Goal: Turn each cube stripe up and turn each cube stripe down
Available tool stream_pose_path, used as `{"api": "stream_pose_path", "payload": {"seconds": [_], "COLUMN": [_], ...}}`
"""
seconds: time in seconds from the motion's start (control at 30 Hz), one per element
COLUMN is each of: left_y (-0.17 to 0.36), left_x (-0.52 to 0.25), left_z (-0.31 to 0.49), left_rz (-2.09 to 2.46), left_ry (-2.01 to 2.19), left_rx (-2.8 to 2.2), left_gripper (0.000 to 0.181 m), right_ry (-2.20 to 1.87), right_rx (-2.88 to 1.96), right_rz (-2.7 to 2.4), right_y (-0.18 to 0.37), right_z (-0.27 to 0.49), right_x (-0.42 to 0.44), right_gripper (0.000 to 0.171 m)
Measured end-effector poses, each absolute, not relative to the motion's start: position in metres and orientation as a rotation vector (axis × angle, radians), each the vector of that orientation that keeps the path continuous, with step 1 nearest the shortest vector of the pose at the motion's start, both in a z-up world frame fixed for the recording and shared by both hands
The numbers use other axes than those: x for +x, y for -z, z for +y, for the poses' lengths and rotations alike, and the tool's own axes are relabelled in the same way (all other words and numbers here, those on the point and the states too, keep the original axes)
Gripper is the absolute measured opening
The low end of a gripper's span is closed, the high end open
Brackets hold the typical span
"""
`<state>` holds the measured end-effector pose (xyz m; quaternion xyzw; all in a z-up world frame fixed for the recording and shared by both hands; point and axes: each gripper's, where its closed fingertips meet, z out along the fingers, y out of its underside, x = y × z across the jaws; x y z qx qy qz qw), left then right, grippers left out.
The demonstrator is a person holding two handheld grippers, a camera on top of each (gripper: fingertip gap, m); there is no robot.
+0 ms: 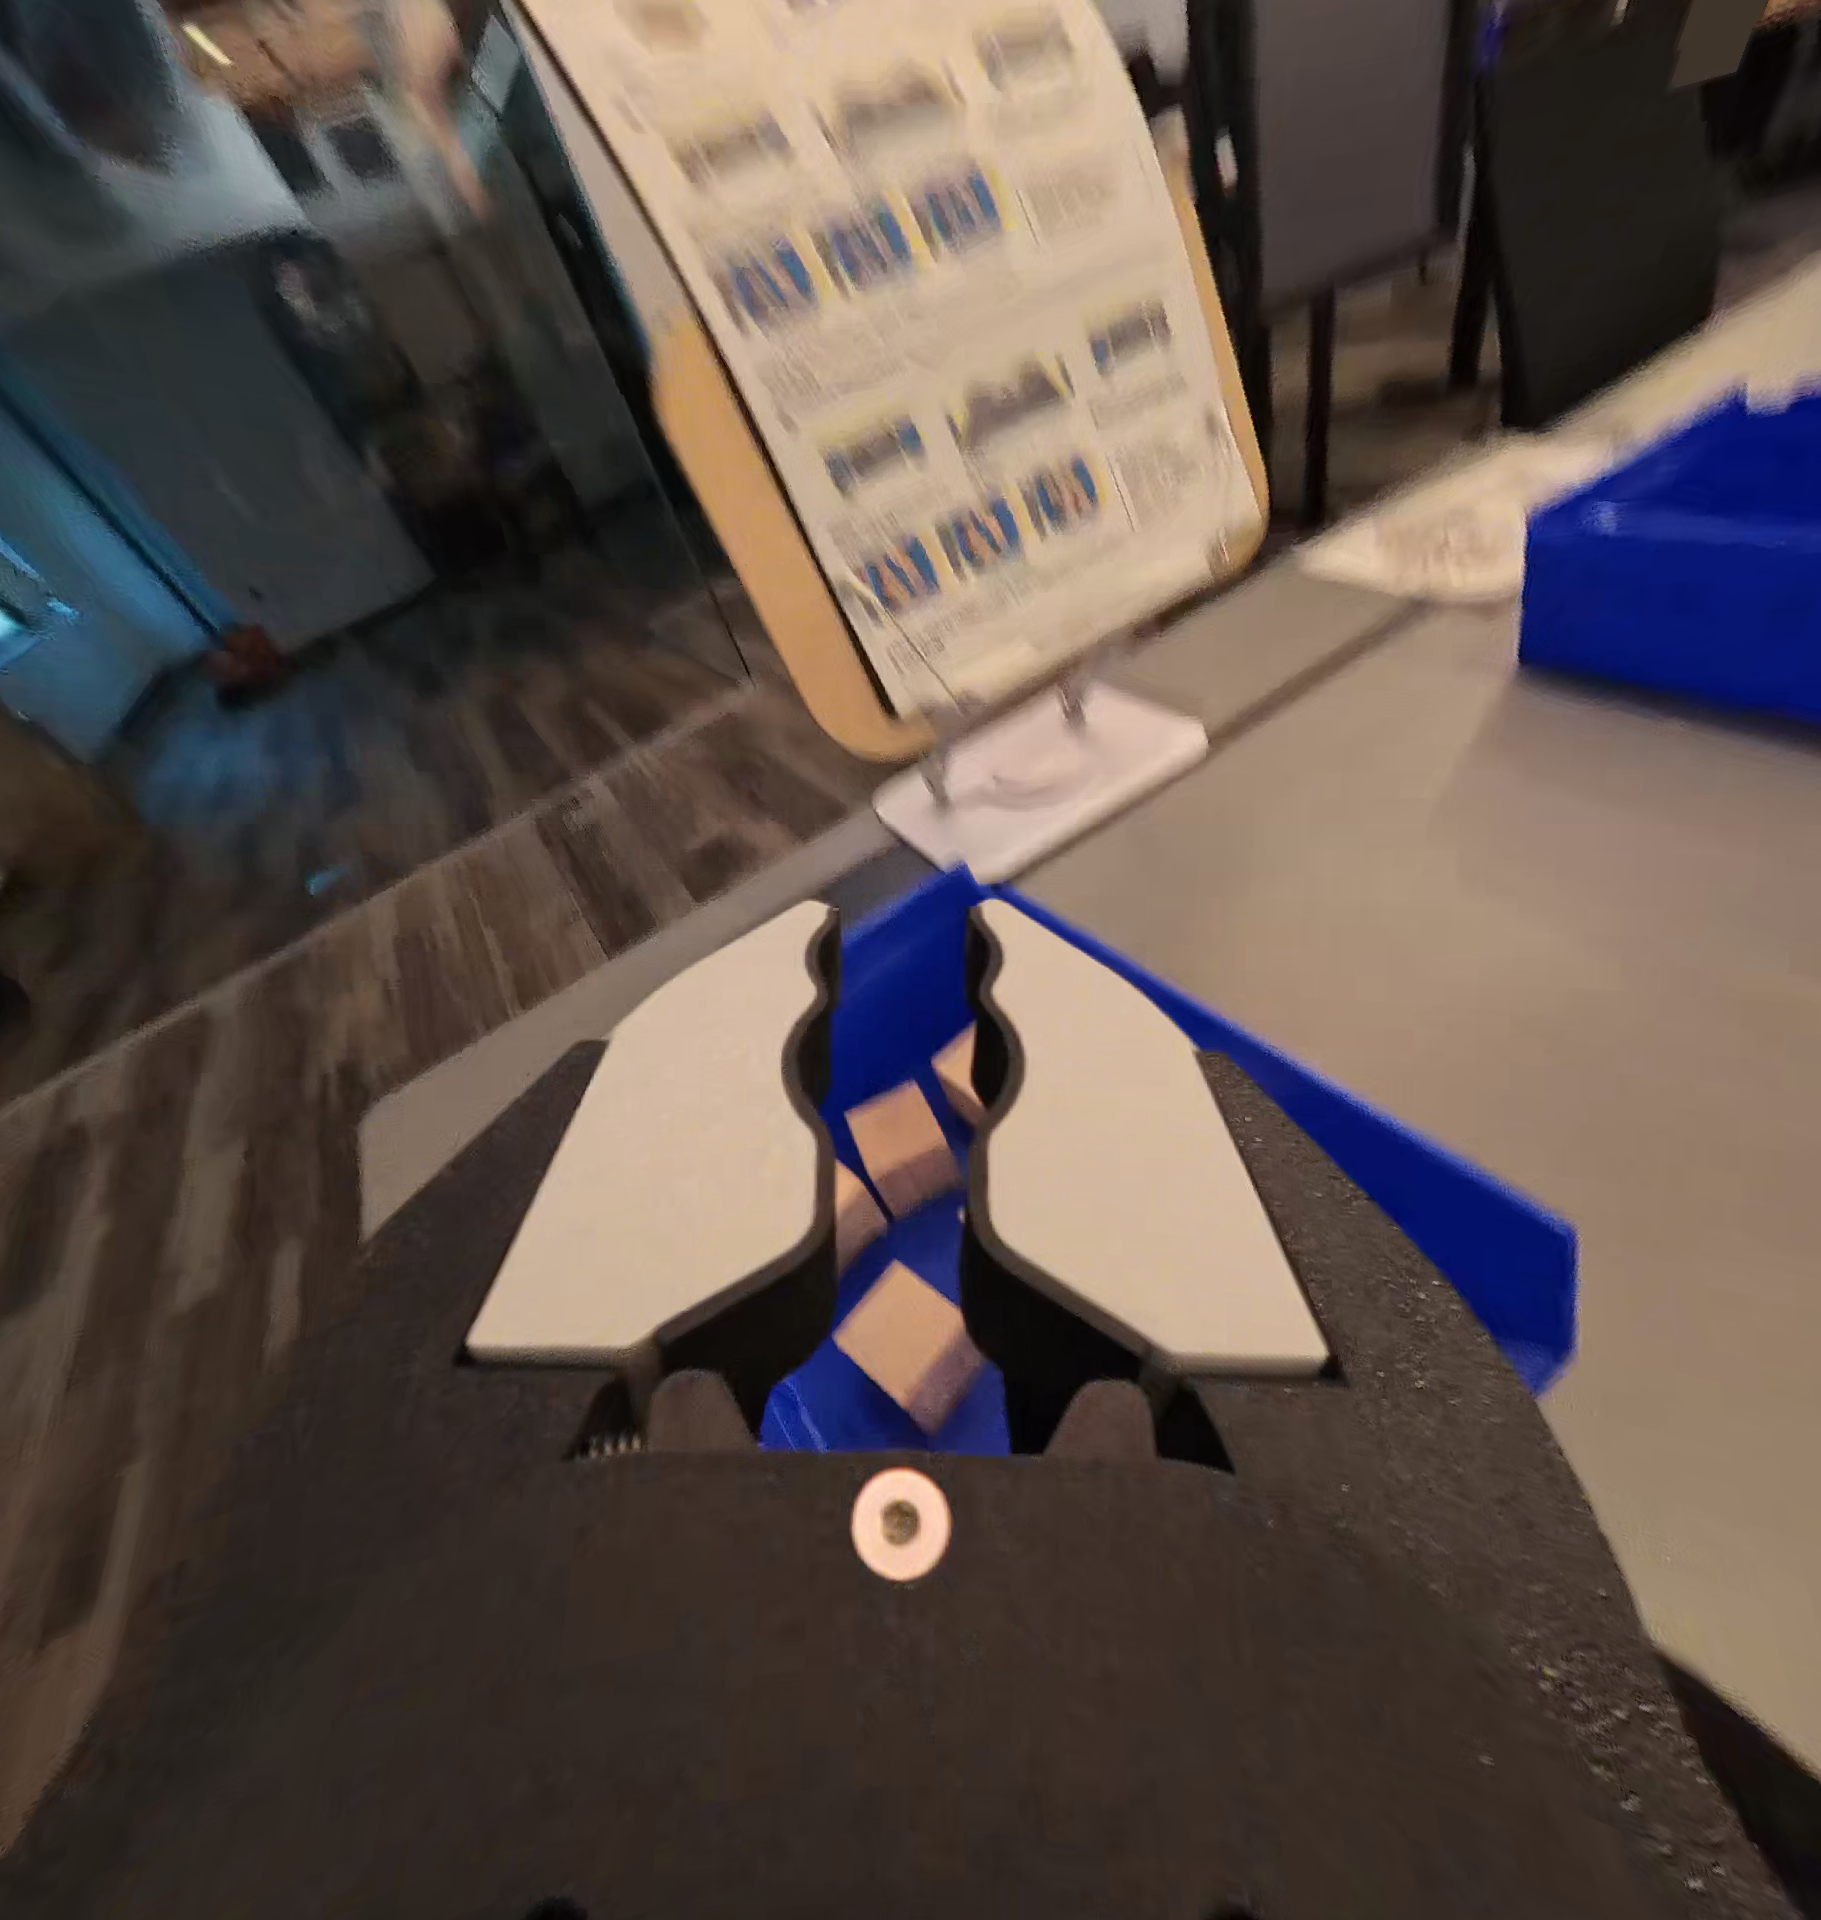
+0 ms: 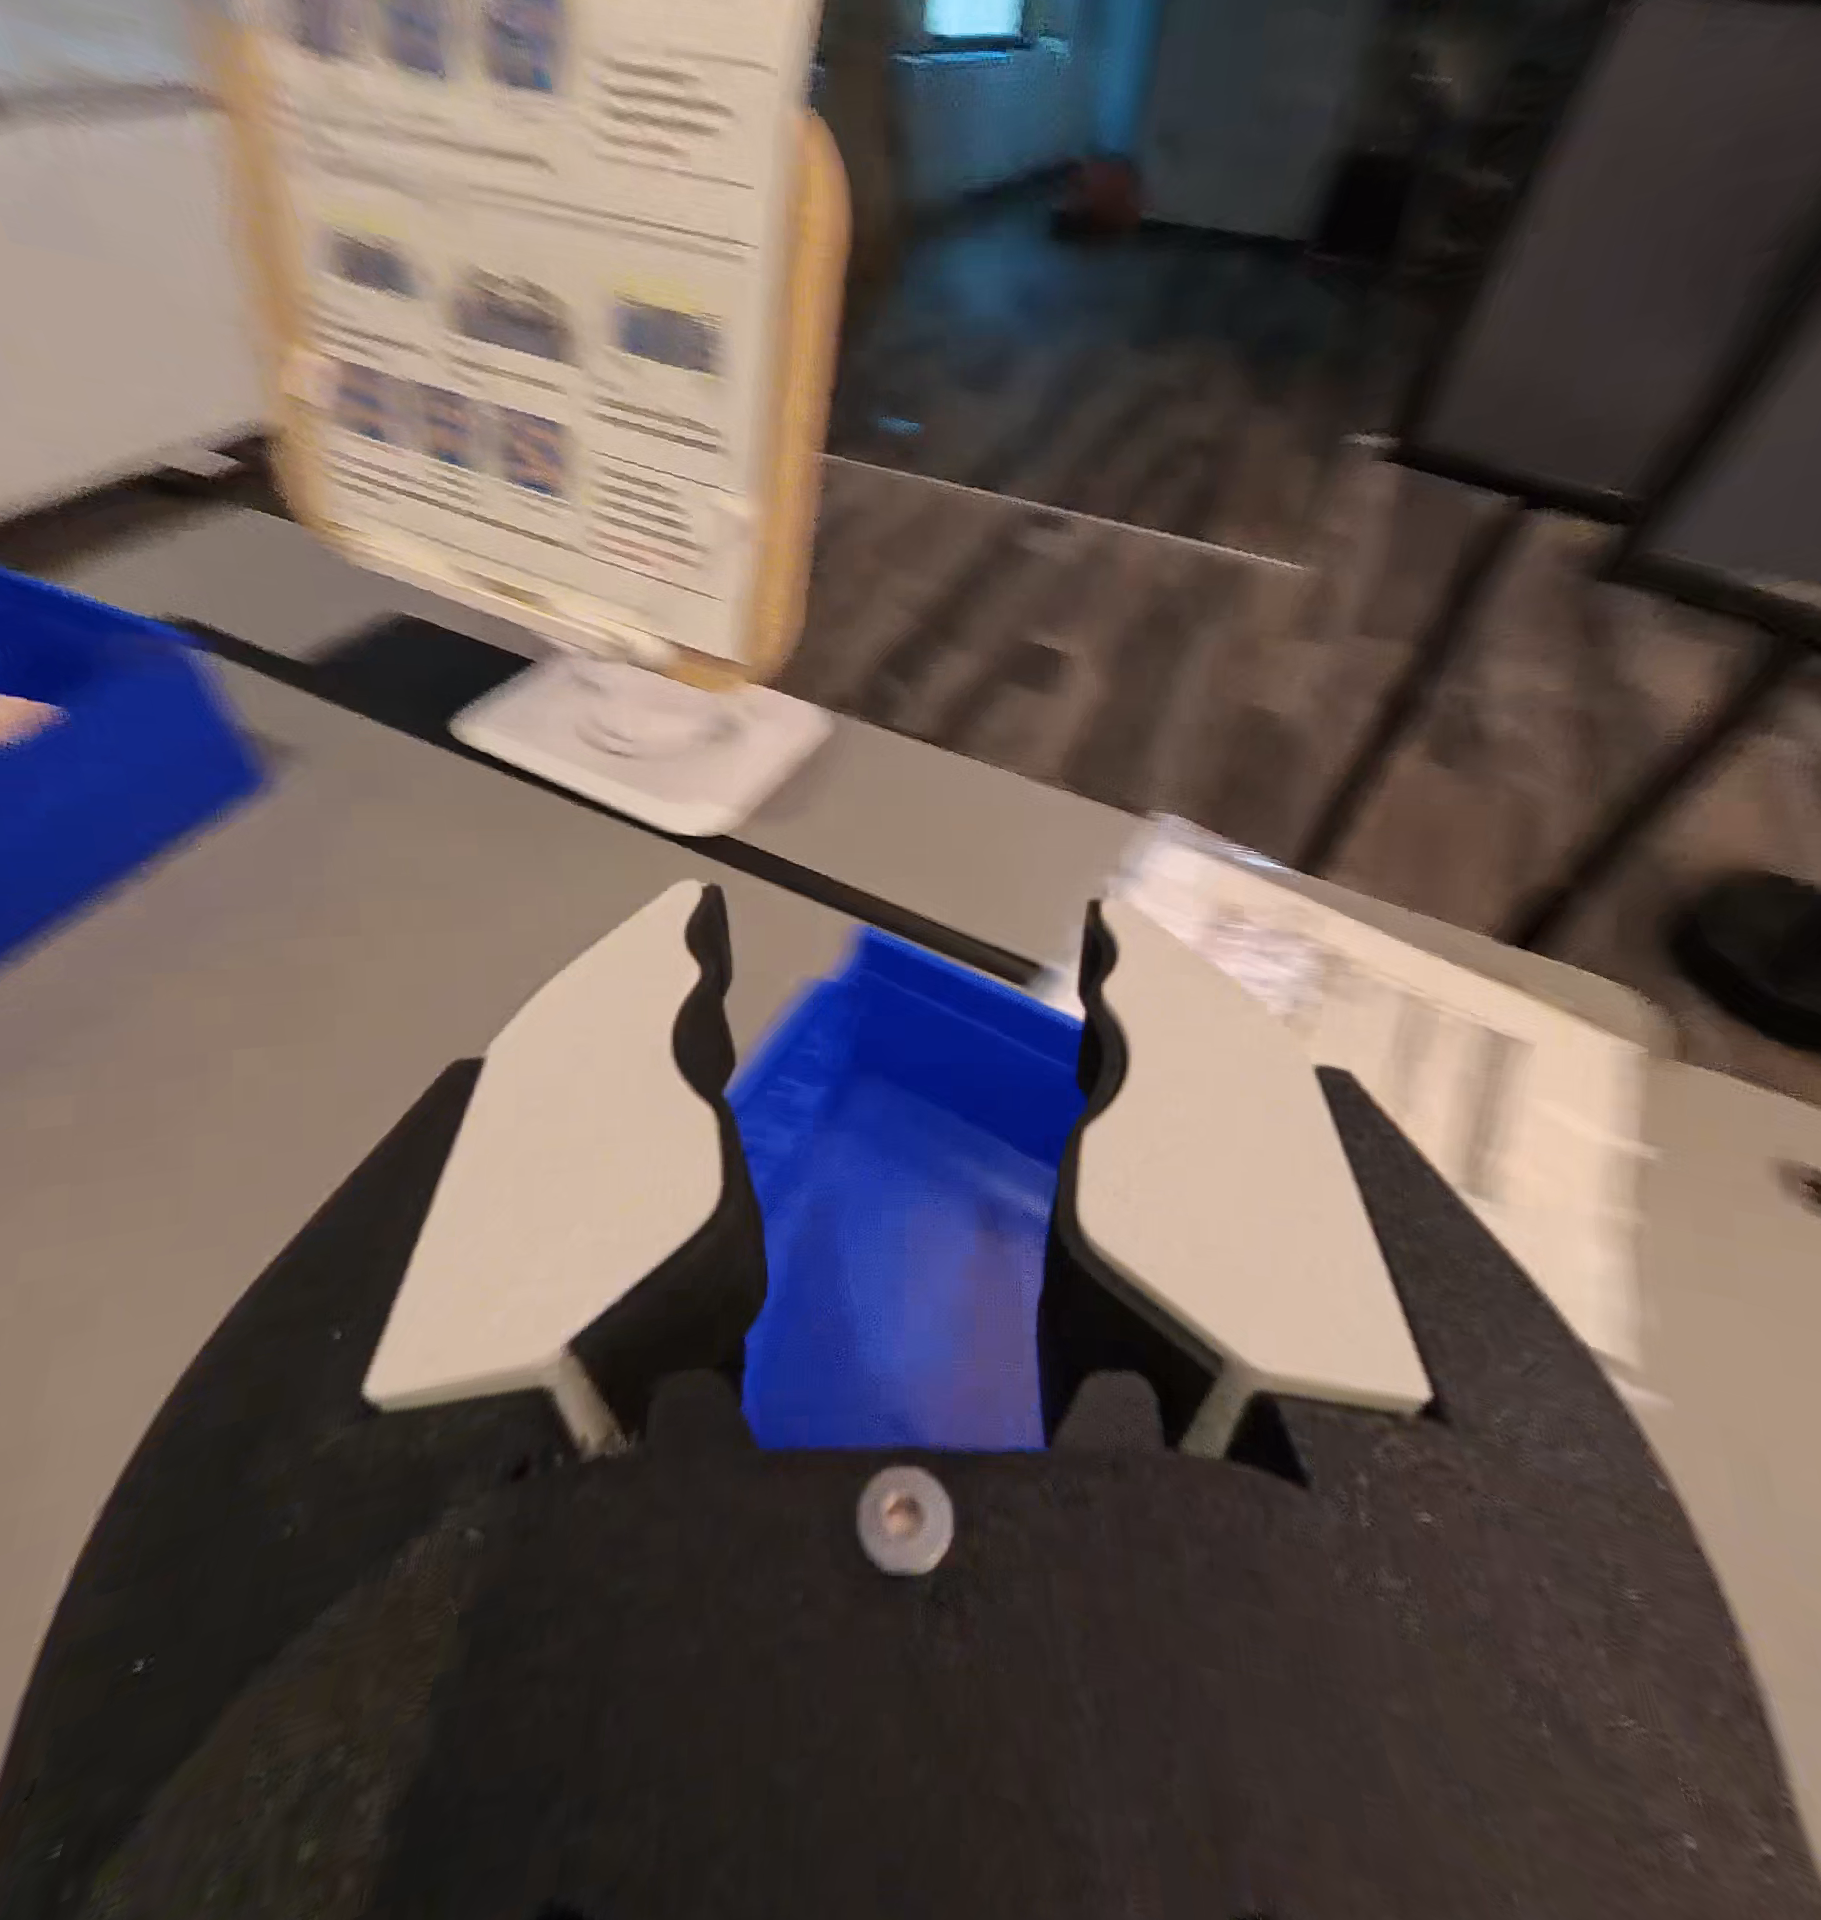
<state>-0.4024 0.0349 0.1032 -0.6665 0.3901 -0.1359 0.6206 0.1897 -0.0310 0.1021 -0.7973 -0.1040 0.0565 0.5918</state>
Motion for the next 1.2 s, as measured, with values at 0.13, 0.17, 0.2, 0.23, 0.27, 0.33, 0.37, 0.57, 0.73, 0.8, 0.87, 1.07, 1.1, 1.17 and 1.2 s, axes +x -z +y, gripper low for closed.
{"api": "stream_pose_path", "payload": {"seconds": [0.13,0.17,0.2,0.23,0.27,0.33,0.37,0.57,0.73,0.8,0.87,1.07,1.1,1.17,1.2], "left_y": [-0.037,-0.026,-0.015,-0.004,0.009,0.041,0.057,0.093,0.12,0.129,0.137,0.142,0.138,0.119,0.103], "left_x": [-0.364,-0.353,-0.343,-0.334,-0.327,-0.325,-0.33,-0.335,-0.341,-0.343,-0.342,-0.344,-0.346,-0.345,-0.342], "left_z": [0.04,0.039,0.037,0.036,0.037,0.038,0.041,0.052,0.065,0.067,0.066,0.066,0.068,0.074,0.077], "left_rz": [1.199,1.269,1.338,1.405,1.473,1.655,1.739,1.995,2.139,2.161,2.186,2.184,2.171,2.102,2.029], "left_ry": [0.297,0.331,0.37,0.395,0.404,0.355,0.279,0.117,-0.015,-0.029,-0.019,-0.04,-0.057,-0.062,-0.035], "left_rx": [-1.696,-1.682,-1.672,-1.671,-1.684,-1.765,-1.812,-1.841,-1.898,-1.949,-1.959,-2.007,-2.009,-1.974,-1.956], "left_gripper": [0.032,0.032,0.032,0.032,0.033,0.039,0.041,0.052,0.055,0.056,0.055,0.047,0.047,0.047,0.047], "right_ry": [-0.468,-0.531,-0.591,-0.644,-0.685,-0.718,-0.716,-0.7,-0.699,-0.703,-0.698,-0.686,-0.683,-0.683,-0.678], "right_rx": [-1.708,-1.666,-1.623,-1.57,-1.51,-1.466,-1.511,-1.589,-1.618,-1.628,-1.641,-1.704,-1.708,-1.699,-1.685], "right_rz": [-0.378,-0.415,-0.451,-0.478,-0.505,-0.536,-0.564,-0.601,-0.616,-0.635,-0.647,-0.689,-0.693,-0.705,-0.711], "right_y": [-0.116,-0.121,-0.126,-0.131,-0.133,-0.13,-0.12,-0.102,-0.096,-0.093,-0.089,-0.075,-0.074,-0.075,-0.077], "right_z": [-0.024,-0.026,-0.029,-0.033,-0.036,-0.035,-0.033,-0.026,-0.026,-0.027,-0.025,-0.021,-0.021,-0.021,-0.02], "right_x": [0.124,0.113,0.103,0.095,0.088,0.081,0.079,0.075,0.074,0.071,0.069,0.063,0.062,0.059,0.056], "right_gripper": [0.059,0.063,0.067,0.067,0.063,0.064,0.066,0.074,0.072,0.071,0.071,0.069,0.069,0.067,0.065]}}
